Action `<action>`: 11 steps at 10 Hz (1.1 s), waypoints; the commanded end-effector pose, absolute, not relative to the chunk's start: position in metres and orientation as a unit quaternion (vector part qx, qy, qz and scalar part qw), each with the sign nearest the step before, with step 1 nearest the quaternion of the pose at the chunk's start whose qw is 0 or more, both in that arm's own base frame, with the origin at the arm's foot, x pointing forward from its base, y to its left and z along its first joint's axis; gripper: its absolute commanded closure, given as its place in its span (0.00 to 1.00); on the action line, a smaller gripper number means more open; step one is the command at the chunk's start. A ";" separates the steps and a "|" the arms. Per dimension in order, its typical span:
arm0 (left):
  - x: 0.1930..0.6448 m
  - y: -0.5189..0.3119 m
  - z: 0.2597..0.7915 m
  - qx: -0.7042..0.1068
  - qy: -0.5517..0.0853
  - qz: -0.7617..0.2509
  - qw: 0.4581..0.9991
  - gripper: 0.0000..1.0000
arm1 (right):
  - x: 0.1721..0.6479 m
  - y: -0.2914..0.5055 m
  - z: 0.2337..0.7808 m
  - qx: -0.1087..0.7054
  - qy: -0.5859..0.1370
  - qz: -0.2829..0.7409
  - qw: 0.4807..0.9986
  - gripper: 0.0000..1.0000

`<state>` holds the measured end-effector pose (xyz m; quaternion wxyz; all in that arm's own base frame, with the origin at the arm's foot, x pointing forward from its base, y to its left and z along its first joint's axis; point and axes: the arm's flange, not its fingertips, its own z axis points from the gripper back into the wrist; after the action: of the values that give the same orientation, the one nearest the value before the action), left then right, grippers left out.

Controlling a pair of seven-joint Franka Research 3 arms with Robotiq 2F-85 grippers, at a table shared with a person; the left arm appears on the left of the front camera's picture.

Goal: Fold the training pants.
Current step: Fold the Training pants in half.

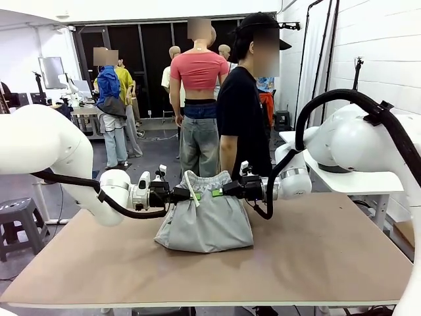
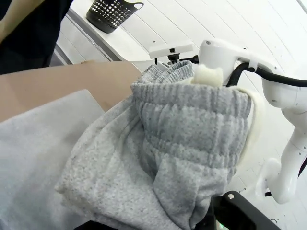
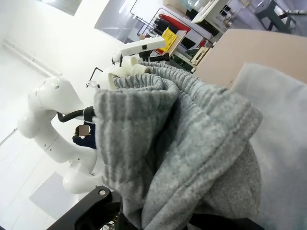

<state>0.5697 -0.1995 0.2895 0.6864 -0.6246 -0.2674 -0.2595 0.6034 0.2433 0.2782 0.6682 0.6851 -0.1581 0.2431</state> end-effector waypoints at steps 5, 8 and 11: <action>0.616 -0.199 0.275 -0.611 -0.232 -0.215 0.725 1.00 | 0.668 0.251 0.266 0.671 -0.168 0.179 0.700 1.00; 0.636 -0.194 0.250 -0.619 -0.234 -0.212 0.719 1.00 | 0.690 0.251 0.247 0.663 -0.163 0.167 0.712 1.00; 0.639 -0.190 0.232 -0.616 -0.227 -0.188 0.731 1.00 | 0.696 0.250 0.231 0.650 -0.151 0.145 0.731 1.00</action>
<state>0.6391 -0.1945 0.2374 0.7230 -0.6155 -0.2417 -0.2001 0.6752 0.2536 0.2279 0.7129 0.6630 -0.1502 0.1721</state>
